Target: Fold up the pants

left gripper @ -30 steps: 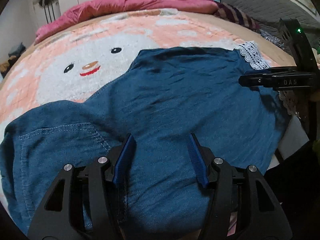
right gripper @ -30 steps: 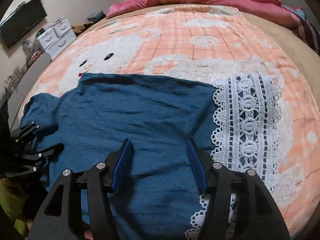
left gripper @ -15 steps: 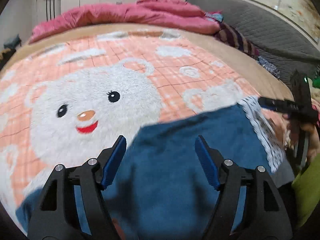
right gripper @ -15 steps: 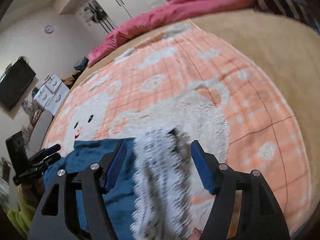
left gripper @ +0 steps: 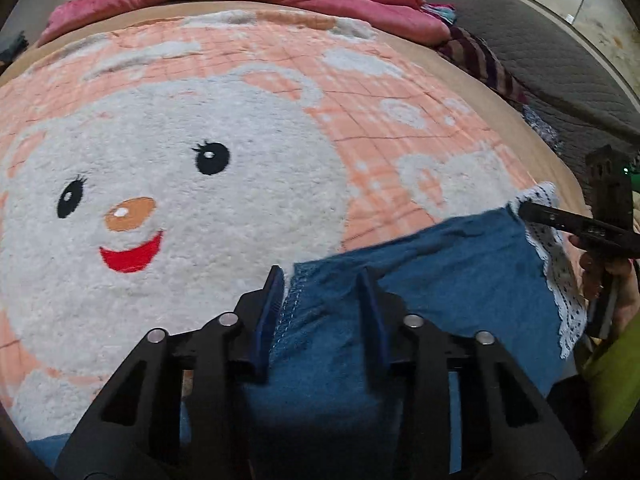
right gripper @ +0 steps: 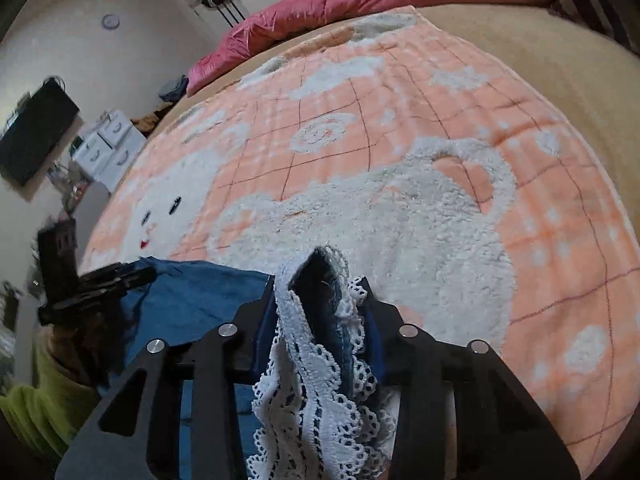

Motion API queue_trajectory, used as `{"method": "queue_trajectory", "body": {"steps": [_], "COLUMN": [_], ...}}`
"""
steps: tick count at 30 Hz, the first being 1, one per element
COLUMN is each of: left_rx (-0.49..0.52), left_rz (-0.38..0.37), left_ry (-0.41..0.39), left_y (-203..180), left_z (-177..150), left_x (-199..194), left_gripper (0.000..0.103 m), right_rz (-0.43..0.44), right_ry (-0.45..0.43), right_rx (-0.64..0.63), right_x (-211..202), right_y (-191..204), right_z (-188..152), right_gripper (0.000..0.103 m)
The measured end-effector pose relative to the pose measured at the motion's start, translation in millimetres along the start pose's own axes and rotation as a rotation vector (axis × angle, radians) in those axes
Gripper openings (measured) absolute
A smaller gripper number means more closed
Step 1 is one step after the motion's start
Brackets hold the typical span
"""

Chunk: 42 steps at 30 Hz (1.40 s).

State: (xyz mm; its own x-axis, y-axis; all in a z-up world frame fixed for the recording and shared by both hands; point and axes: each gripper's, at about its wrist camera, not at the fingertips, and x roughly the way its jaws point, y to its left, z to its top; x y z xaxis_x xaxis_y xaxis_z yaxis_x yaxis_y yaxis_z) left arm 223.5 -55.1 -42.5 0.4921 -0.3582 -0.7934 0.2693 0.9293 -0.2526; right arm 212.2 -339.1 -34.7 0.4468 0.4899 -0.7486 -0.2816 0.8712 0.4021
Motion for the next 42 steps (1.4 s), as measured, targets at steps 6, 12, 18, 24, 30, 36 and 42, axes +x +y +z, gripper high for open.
{"method": "queue_trajectory", "body": {"steps": [6,12,18,24,30,36,42], "left_rx": [-0.003,0.002,0.031,0.101,0.110,0.051,-0.019], "left_rz": [-0.030,-0.025,0.002,0.131,0.217,0.215,0.226], "left_ry": [0.012,-0.025,-0.134,-0.180,-0.106,-0.130,-0.177], "left_y": [-1,-7,-16,-27,-17,-4,7], "left_z": [-1,0,13,38,36,33,20], "left_x": [7,0,-30,-20,24,17,-24], "left_gripper": [0.030,0.003,0.002,0.002,0.003,0.015,0.027], "right_rz": [-0.032,-0.128,-0.179,-0.303,-0.406,-0.381,-0.306], "right_ry": [-0.038,-0.119,-0.226,-0.180,-0.029,-0.093,-0.189], "right_rx": [-0.021,-0.132,-0.198,-0.239,-0.219,-0.131,-0.037], "right_x": [-4,-22,-39,-15,42,17,-45], "right_y": [8,33,52,52,22,5,-1], "right_z": [-3,-9,7,44,51,50,18], "right_gripper": [0.028,0.024,0.023,0.023,0.028,0.052,0.064]}}
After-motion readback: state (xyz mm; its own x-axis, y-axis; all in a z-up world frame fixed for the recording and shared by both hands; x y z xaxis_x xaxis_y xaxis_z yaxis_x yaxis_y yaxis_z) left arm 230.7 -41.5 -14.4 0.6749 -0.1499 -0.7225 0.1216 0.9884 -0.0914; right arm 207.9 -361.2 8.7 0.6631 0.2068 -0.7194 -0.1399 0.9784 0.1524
